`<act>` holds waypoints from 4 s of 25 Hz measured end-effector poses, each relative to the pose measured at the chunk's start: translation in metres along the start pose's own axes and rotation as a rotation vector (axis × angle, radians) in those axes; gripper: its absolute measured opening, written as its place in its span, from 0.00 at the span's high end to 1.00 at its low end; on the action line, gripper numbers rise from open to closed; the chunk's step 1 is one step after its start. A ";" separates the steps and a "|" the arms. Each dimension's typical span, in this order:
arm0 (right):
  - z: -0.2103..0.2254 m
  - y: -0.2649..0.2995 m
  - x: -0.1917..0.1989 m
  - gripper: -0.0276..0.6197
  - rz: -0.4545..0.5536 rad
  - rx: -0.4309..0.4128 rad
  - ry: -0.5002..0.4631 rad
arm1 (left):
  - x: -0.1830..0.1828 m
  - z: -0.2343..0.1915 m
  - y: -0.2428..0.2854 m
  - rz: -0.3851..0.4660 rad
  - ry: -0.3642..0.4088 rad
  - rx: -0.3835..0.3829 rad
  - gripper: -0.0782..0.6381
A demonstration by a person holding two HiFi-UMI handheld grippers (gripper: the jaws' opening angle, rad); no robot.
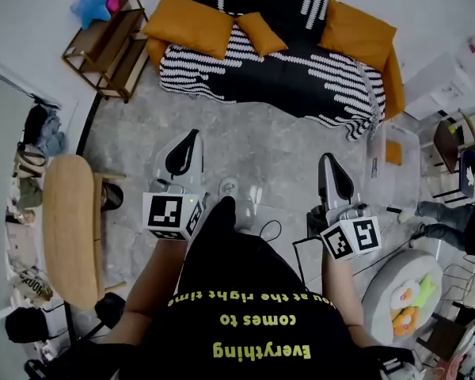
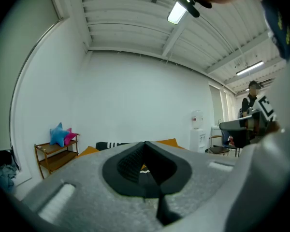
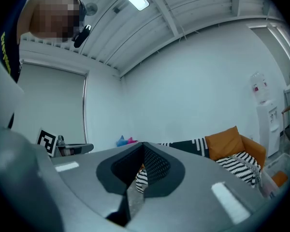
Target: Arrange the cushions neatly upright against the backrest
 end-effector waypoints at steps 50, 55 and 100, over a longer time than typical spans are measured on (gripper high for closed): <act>0.445 0.373 -0.095 0.94 -0.028 -0.147 0.062 | -0.046 0.000 0.528 -0.032 -0.028 -0.227 0.89; 0.474 0.409 -0.093 0.94 -0.043 -0.112 0.058 | -0.037 -0.005 0.592 -0.049 -0.038 -0.179 0.89; 0.746 0.658 0.153 0.94 -0.494 0.148 0.439 | 0.175 -0.038 1.066 -0.352 0.059 0.098 0.89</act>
Point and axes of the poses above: the fingertips, and each gripper's own axes: y forward along the fingers, z to its right, x out of its underside, the point moved 8 cm from there along -y, backward along the fingers, and after that the axes turned 14 degrees about -x, right-handed, at the moved point
